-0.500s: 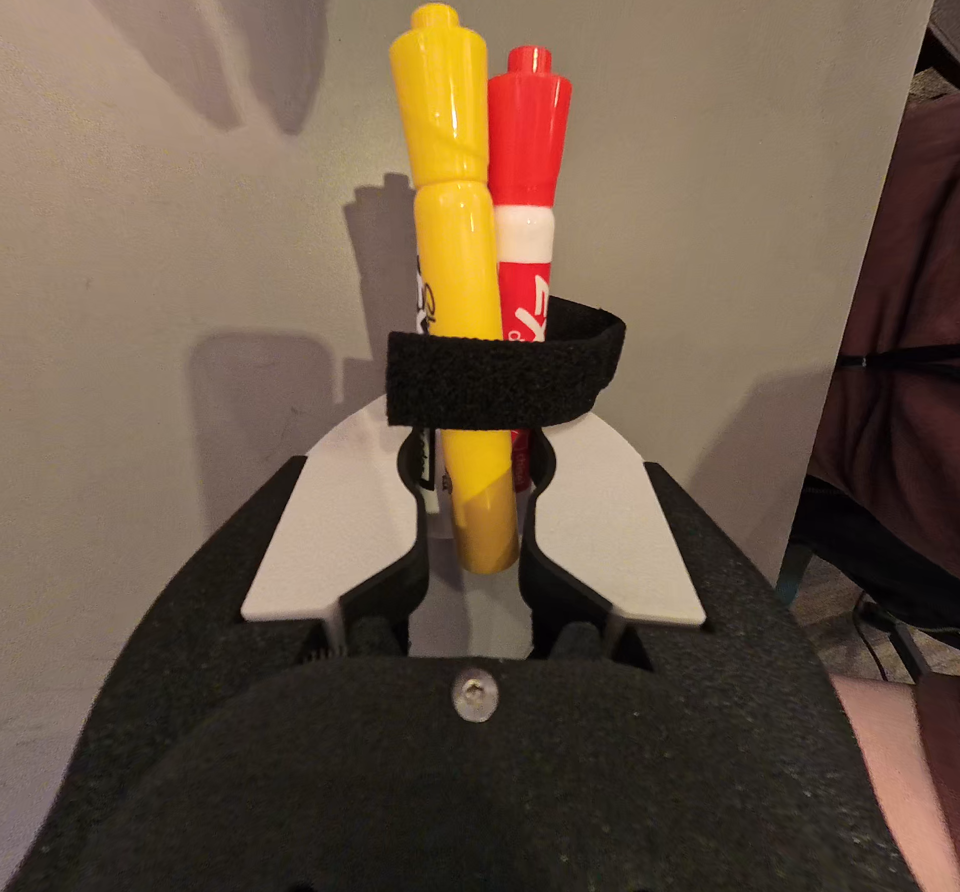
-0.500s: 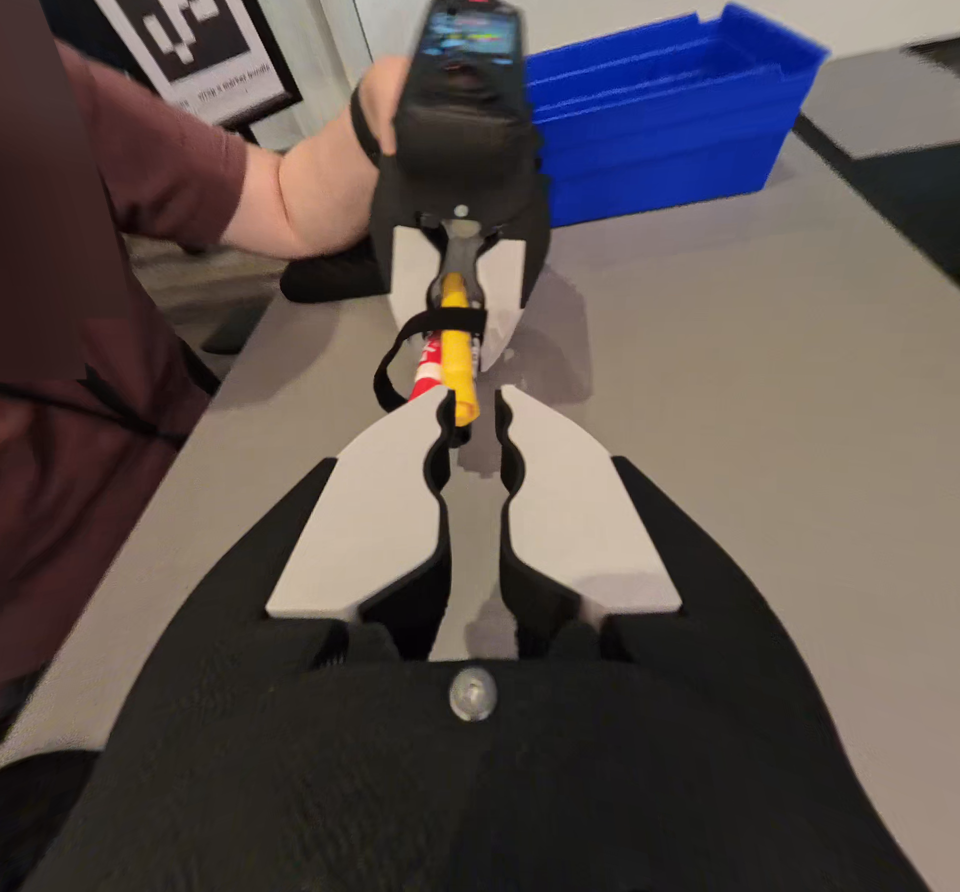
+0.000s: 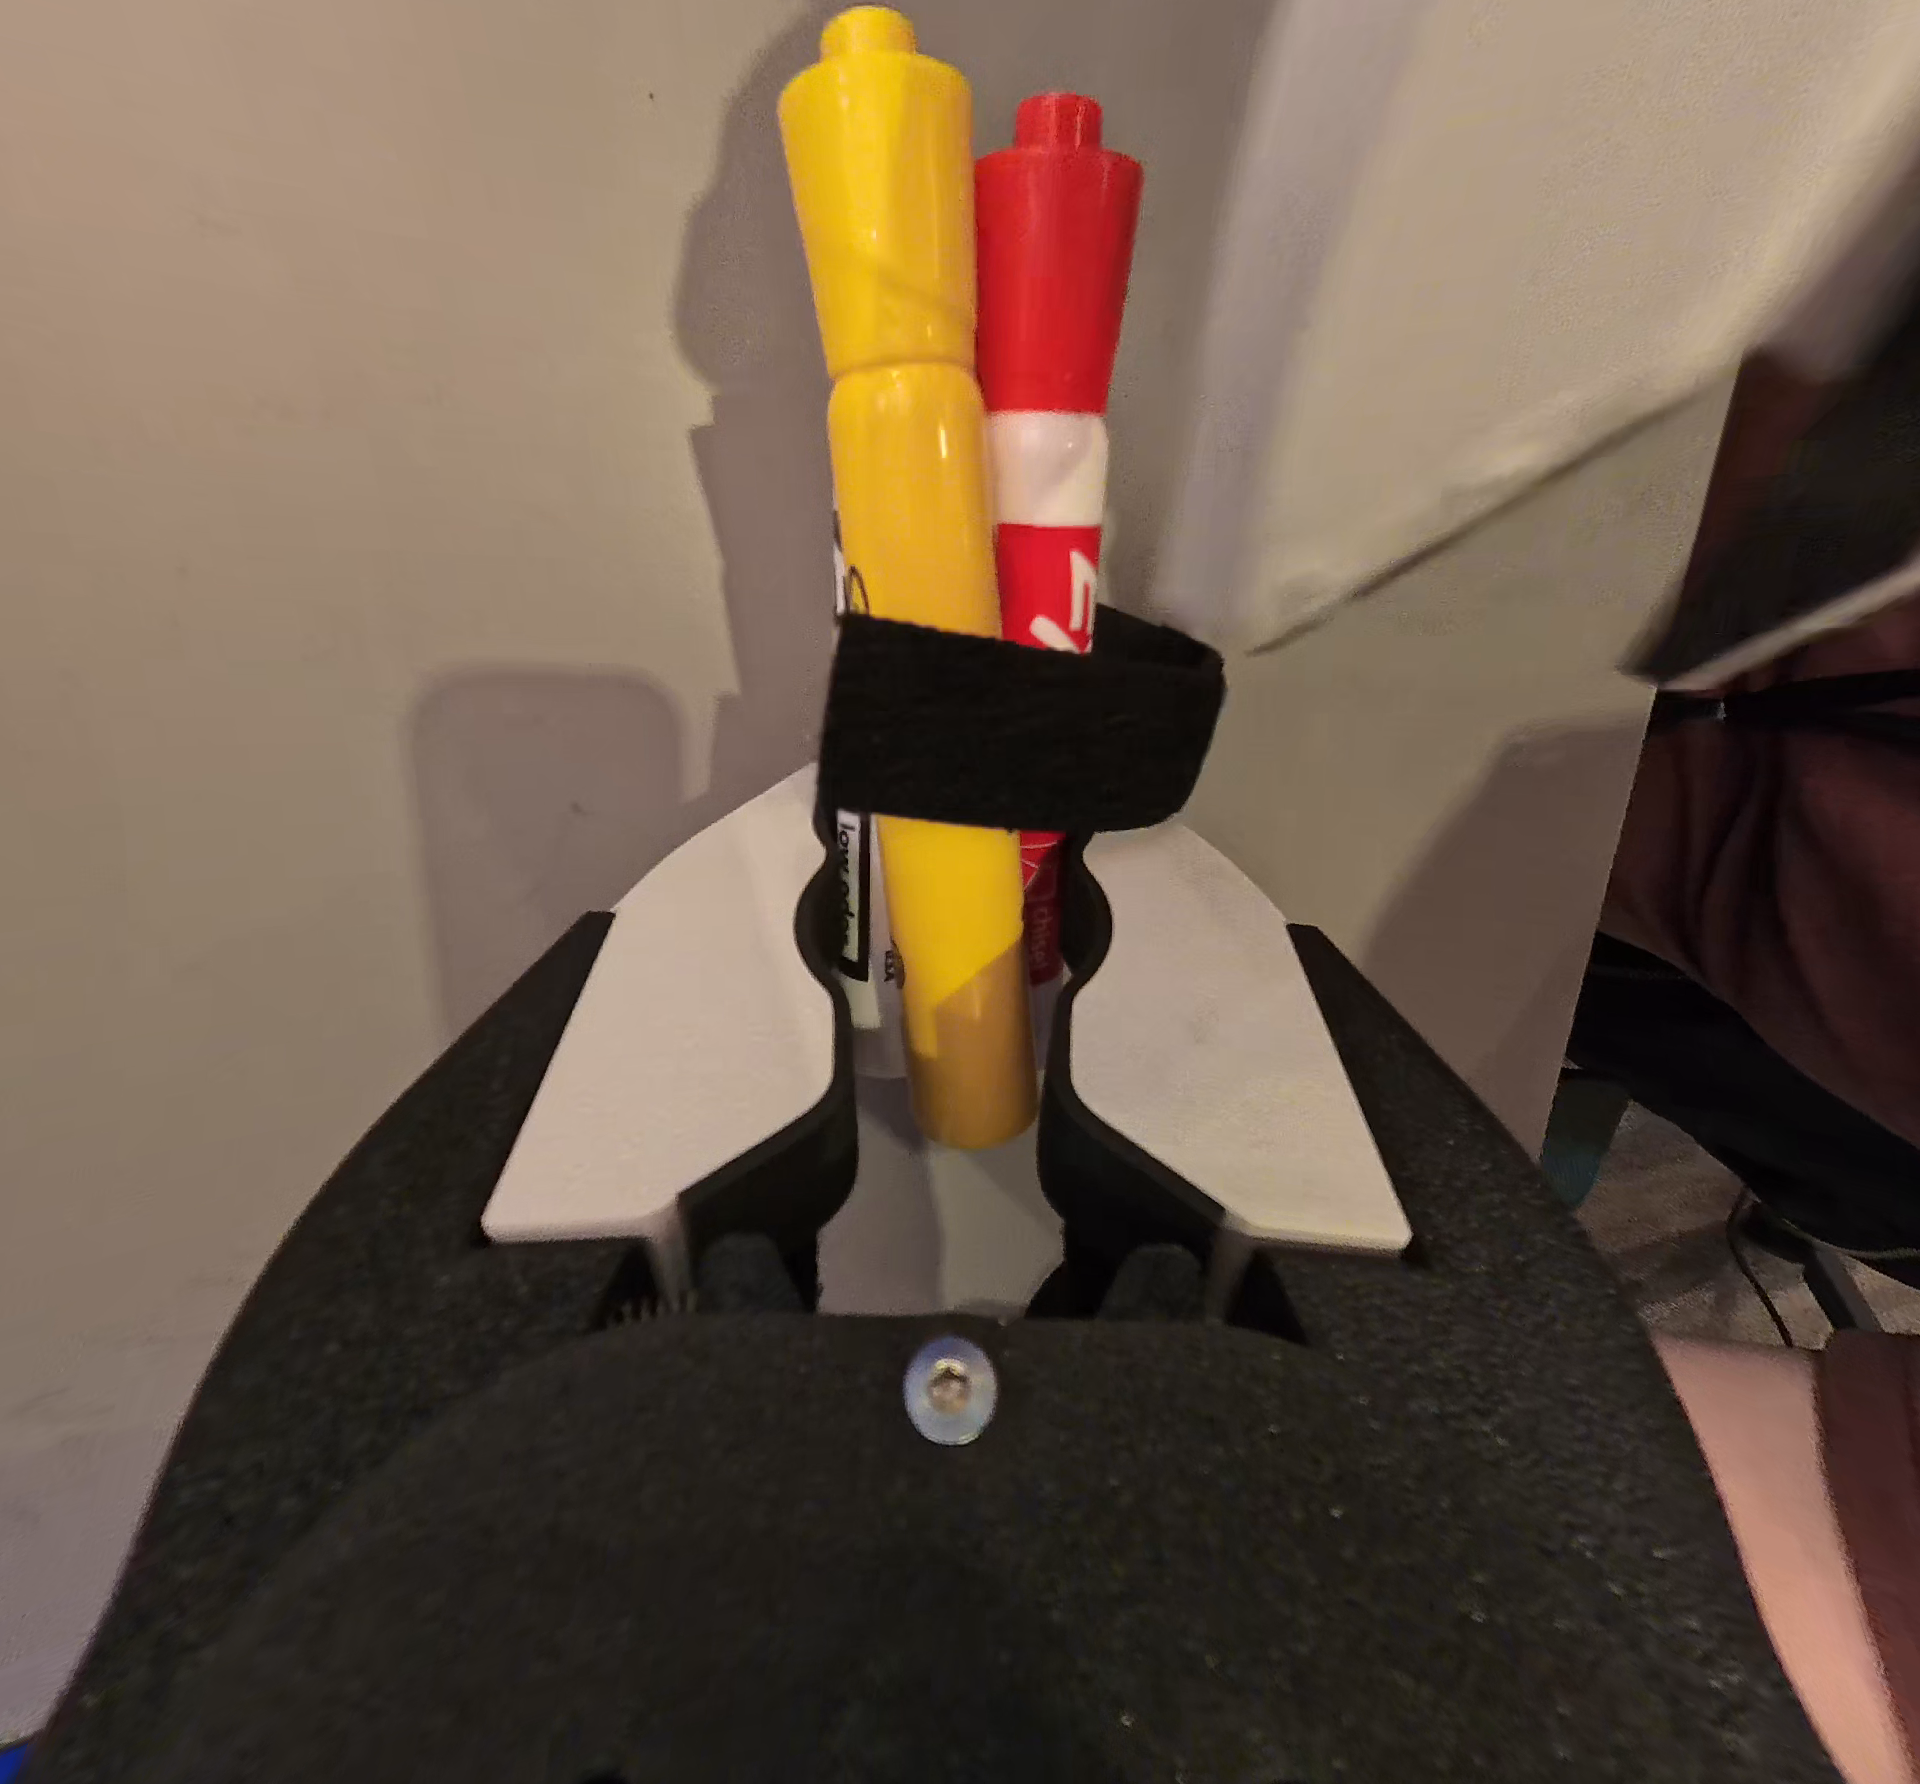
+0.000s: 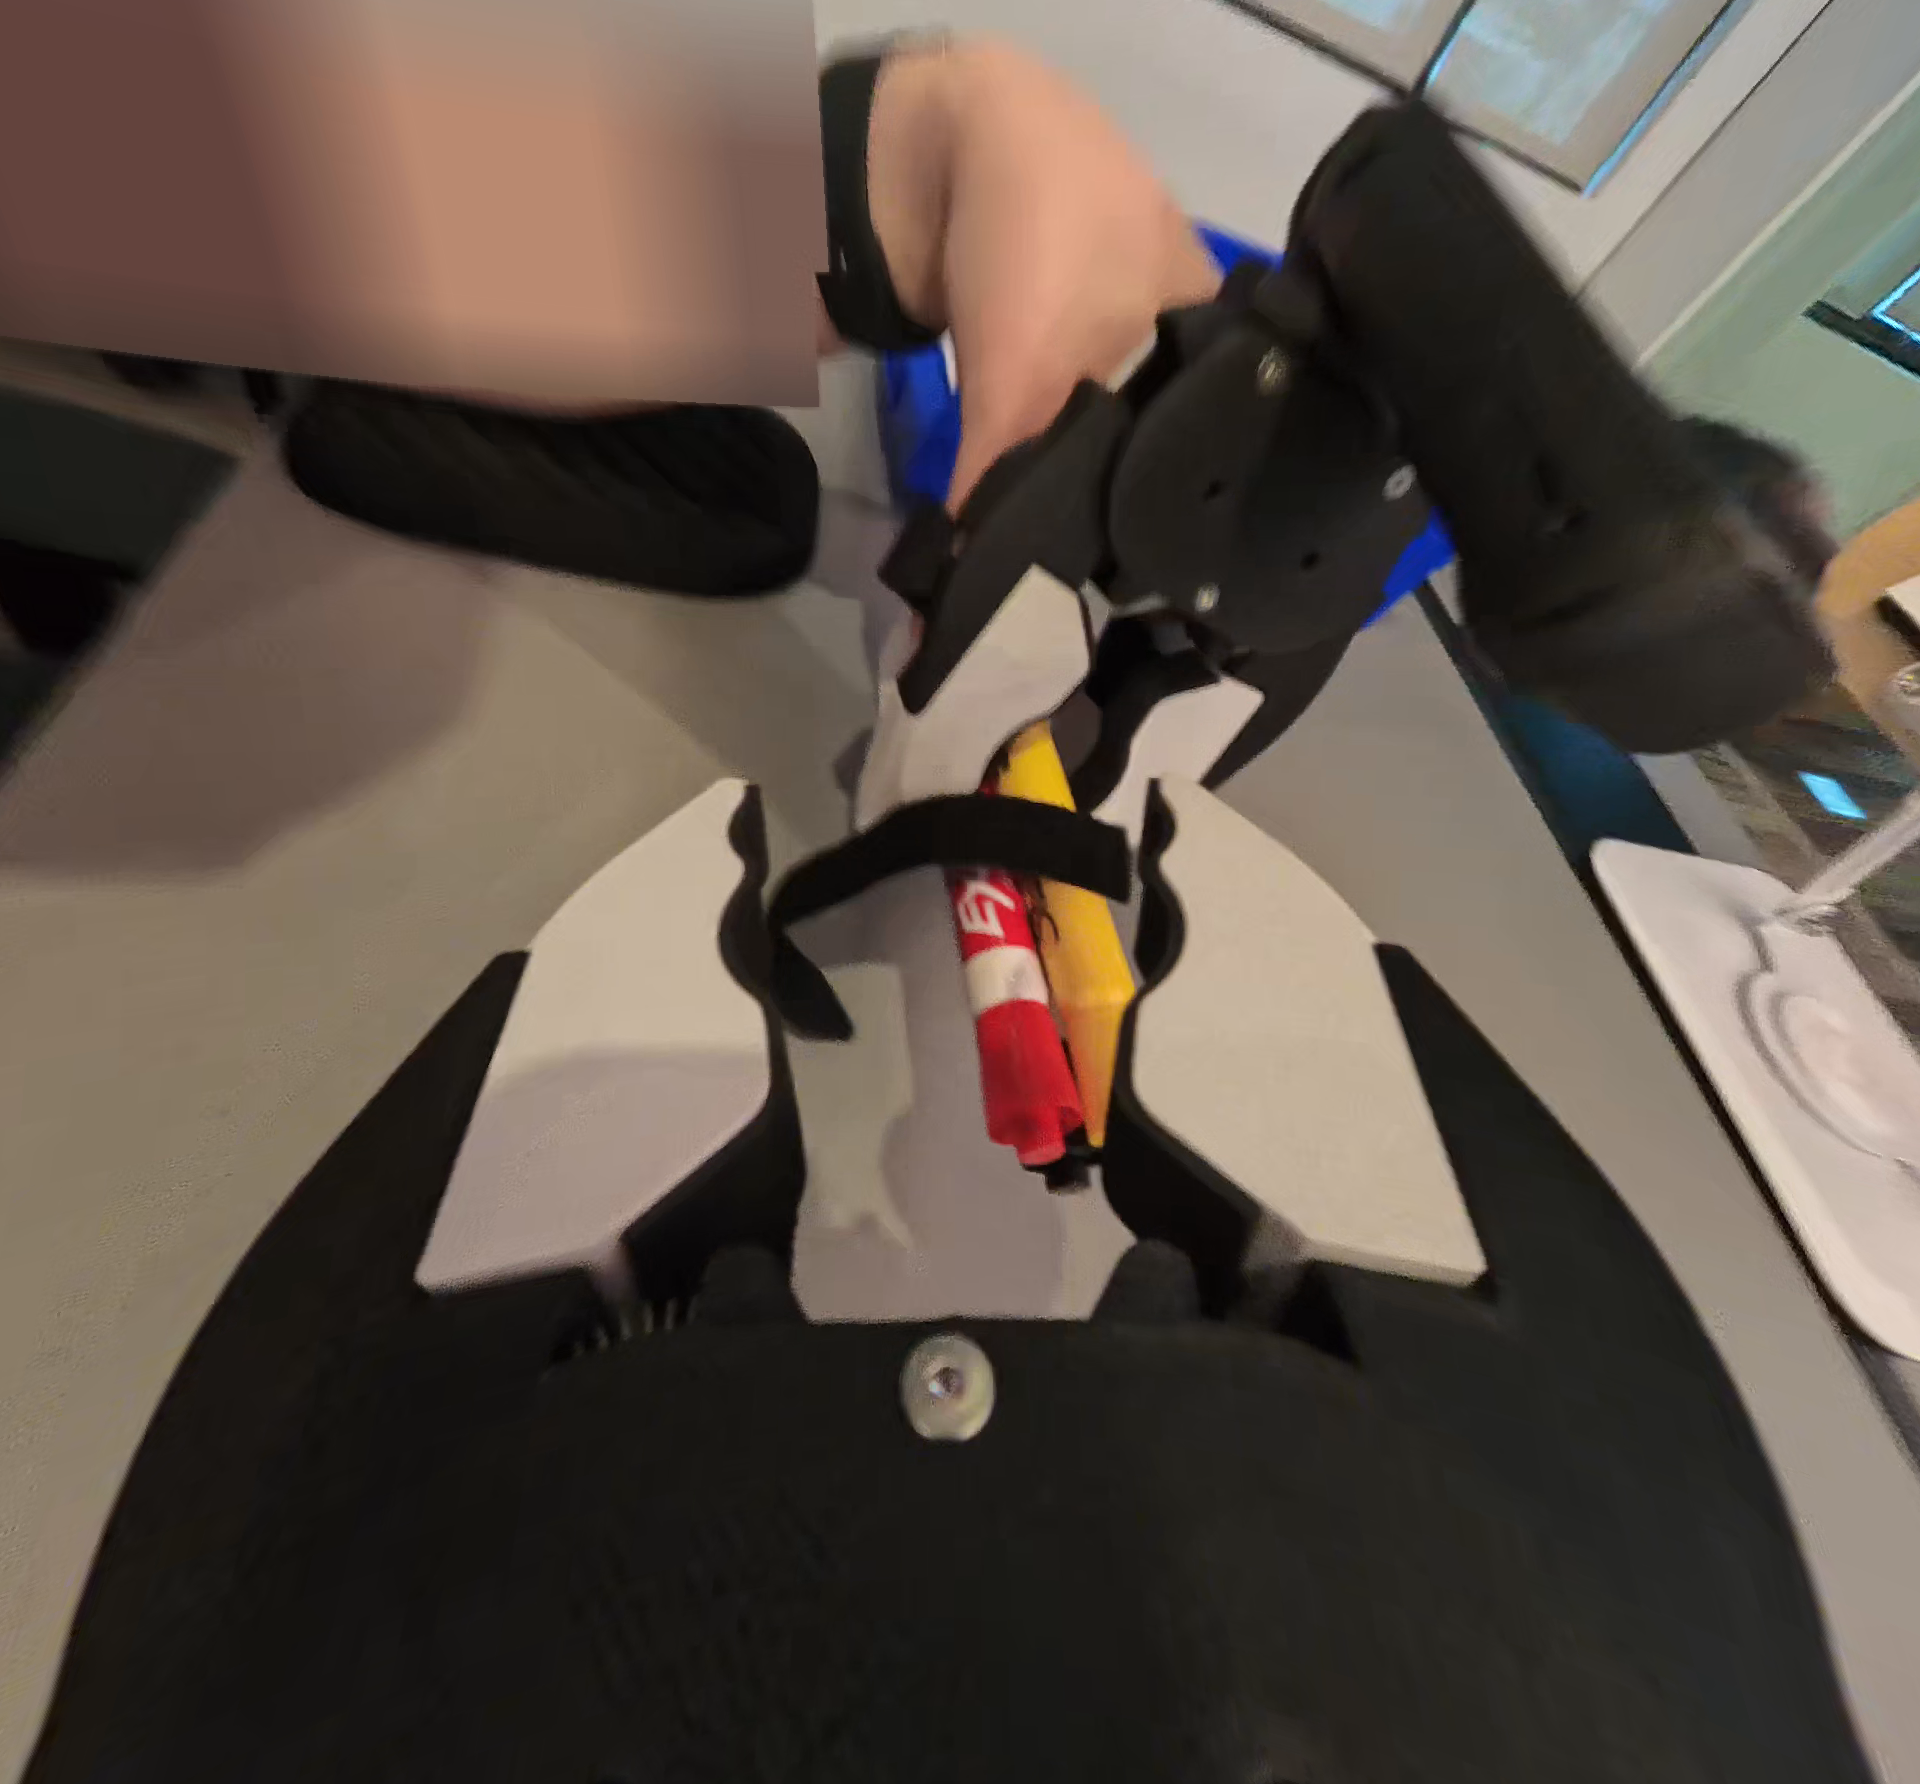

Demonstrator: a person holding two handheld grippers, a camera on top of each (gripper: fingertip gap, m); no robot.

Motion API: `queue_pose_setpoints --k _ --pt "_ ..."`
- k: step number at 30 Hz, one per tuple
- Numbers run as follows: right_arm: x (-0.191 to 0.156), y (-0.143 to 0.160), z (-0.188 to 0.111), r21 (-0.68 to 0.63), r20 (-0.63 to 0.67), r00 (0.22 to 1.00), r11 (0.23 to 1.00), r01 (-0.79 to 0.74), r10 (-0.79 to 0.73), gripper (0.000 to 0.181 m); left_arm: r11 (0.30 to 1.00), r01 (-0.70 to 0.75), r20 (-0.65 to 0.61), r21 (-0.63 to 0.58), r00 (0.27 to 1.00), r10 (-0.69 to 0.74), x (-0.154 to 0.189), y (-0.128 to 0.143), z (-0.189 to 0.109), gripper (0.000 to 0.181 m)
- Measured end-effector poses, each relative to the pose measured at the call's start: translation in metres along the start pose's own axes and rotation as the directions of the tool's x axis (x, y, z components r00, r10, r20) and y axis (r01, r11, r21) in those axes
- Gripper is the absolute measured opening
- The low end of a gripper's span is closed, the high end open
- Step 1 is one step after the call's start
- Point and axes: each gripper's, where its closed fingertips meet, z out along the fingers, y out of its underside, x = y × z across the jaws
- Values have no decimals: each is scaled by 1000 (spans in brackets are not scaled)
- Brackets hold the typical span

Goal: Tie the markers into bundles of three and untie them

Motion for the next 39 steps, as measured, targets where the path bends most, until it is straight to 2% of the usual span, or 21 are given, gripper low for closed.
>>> queue_pose_setpoints --k 4,8,11,16,19,21,24,26,28,30,33,36,39 --pt "-4 22 21 -122 -1 991 984 132 -133 62 1000 -4 4 5 1000 4 2 -1 -3 38" --pt "-6 31 28 -211 25 983 961 181 -180 57 1000 -10 10 19 1000 10 4 -3 -7 38" --pt "0 8 18 -148 -17 971 961 234 -239 54 1000 -11 12 20 1000 10 4 -1 -10 38" --pt "13 -20 -6 -76 -32 983 981 179 -182 53 1000 -21 36 18 999 20 4 0 -14 38" --pt "28 -7 -12 -114 7 997 990 83 -83 54 999 -21 70 -33 997 23 0 8 -12 38" --pt "35 3 -10 -101 83 993 992 -72 80 54 999 -20 79 -50 997 24 -1 10 -11 38" --pt "55 17 -5 -41 192 919 939 -342 343 50 998 -32 76 -48 996 36 0 9 -10 38" --pt "68 27 -3 7 234 869 893 -450 436 48 998 -34 85 -51 996 38 1 9 -11 38" --pt "65 36 0 -25 309 796 841 -541 521 46 998 -35 111 -53 993 41 -2 9 -14 38" --pt "57 41 4 -71 348 751 814 -576 561 47 998 -32 138 -53 990 39 -5 9 -17 38" --pt "48 31 3 -56 406 732 814 -577 547 36 998 -21 173 -55 984 30 -10 10 -20 38" --pt "47 29 2 -55 371 773 843 -535 515 36 998 -13 180 -53 983 23 -11 12 -23 38" --pt "43 22 -3 -36 382 782 854 -520 492 36 999 -6 202 -53 979 17 -14 12 -25 38"
